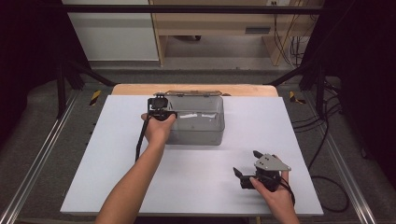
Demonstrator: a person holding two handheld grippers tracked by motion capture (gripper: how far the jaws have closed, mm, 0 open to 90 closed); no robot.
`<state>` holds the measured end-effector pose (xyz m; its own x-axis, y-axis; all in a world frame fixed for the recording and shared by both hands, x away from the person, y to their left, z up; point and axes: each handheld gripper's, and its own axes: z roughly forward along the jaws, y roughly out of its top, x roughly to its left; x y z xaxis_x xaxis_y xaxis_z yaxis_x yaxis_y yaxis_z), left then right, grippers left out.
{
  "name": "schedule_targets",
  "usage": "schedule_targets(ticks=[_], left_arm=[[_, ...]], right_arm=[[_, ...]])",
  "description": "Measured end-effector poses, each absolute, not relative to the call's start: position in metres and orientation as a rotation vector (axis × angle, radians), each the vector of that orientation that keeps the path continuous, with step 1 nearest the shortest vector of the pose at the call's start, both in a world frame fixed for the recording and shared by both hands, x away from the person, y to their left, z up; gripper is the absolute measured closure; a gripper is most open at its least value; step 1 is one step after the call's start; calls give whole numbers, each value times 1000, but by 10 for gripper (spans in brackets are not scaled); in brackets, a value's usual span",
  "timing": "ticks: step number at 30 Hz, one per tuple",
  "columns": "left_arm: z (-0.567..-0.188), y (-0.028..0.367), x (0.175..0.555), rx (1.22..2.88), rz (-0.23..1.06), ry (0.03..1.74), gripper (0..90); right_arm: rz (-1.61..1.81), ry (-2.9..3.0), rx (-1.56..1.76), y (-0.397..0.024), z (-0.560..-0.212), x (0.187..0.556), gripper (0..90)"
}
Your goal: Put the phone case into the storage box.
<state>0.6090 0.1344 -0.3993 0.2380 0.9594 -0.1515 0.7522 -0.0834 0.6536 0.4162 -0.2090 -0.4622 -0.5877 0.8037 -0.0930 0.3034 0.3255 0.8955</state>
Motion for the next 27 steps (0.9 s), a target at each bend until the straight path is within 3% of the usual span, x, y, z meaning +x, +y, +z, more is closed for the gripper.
schedule_targets(ticks=[16,19,27], left_arm=[[-392,138,604,1903,452,1517,652],[-390,137,602,1894,454,1483,675],[-390,129,597,1971,385,1412,837]], right_arm=[[1222,2072,966,-208,-463,416,61],[1222,2072,966,-208,-463,417,61],[1222,2073,966,-207,-463,416,61]])
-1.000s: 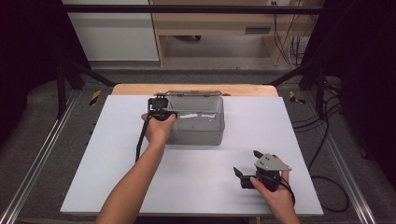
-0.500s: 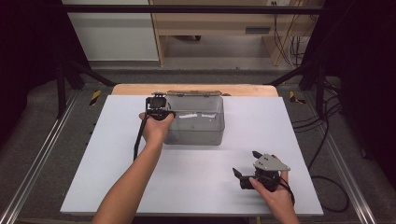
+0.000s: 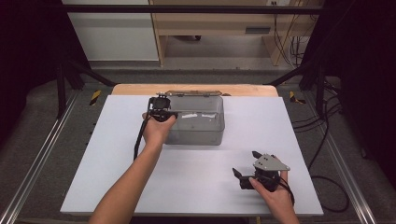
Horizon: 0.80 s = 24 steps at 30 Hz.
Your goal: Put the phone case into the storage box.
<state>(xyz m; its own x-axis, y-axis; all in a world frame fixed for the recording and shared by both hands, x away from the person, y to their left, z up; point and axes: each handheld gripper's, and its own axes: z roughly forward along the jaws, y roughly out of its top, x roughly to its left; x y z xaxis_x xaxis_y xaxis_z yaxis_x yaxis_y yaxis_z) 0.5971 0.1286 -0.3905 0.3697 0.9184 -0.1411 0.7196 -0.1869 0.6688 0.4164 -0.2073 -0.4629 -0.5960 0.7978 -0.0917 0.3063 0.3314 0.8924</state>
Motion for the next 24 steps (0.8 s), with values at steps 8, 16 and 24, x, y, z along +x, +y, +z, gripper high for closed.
schedule_targets(ticks=[8,16,24], left_arm=[[-394,126,593,2027,348,1407,888],[-399,131,592,2033,328,1420,897],[-401,137,592,2032,335,1431,897]], right_arm=[[1224,2073,965,-207,-463,416,61],[1222,2076,960,-207,-463,416,62],[1220,2077,961,-206,-463,416,62]])
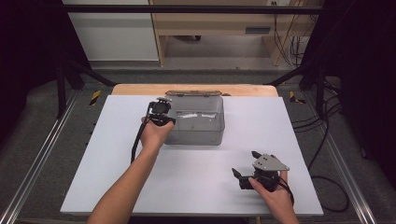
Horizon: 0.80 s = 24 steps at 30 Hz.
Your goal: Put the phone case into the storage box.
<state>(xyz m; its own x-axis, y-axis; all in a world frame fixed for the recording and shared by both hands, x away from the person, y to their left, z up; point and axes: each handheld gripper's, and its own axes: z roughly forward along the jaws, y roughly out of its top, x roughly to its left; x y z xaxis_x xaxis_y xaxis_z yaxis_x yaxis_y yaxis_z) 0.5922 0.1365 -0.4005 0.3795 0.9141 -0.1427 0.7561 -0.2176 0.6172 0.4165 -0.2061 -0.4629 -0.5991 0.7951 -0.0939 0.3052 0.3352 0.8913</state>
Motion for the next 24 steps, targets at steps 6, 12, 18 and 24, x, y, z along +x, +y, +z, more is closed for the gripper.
schedule_targets(ticks=[6,12,18,24], left_arm=[[-400,139,592,2041,339,1428,897],[-401,138,592,2050,343,1430,897],[-401,141,593,2054,352,1433,897],[-402,142,593,2070,363,1431,897]], right_arm=[[1218,2079,960,-206,-463,417,62],[1218,2080,961,-206,-463,417,62],[1217,2082,959,-205,-463,417,62],[1217,2084,961,-205,-463,417,61]])
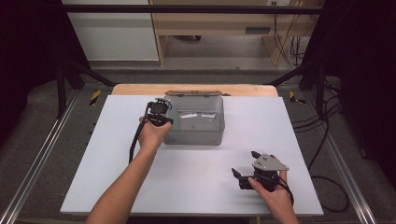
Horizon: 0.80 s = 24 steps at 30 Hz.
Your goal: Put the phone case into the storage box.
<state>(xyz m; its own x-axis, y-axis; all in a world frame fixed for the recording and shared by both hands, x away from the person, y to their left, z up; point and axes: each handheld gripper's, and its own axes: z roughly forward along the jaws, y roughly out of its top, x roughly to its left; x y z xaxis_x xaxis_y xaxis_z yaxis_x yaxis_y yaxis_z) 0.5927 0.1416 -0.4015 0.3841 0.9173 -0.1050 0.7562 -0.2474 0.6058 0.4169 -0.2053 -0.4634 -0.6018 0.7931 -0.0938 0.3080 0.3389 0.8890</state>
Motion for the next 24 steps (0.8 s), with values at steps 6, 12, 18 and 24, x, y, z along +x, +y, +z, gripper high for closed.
schedule_targets(ticks=[6,12,18,24], left_arm=[[-401,141,592,2075,362,1431,897],[-390,142,586,2003,386,1347,897],[-376,151,570,1911,482,1264,896],[-365,165,549,1776,604,1167,712]], right_arm=[[1216,2085,961,-205,-463,417,62],[1218,2079,959,-206,-463,416,62],[1213,2072,958,-207,-462,416,62],[1215,2046,972,-213,-461,415,63]])
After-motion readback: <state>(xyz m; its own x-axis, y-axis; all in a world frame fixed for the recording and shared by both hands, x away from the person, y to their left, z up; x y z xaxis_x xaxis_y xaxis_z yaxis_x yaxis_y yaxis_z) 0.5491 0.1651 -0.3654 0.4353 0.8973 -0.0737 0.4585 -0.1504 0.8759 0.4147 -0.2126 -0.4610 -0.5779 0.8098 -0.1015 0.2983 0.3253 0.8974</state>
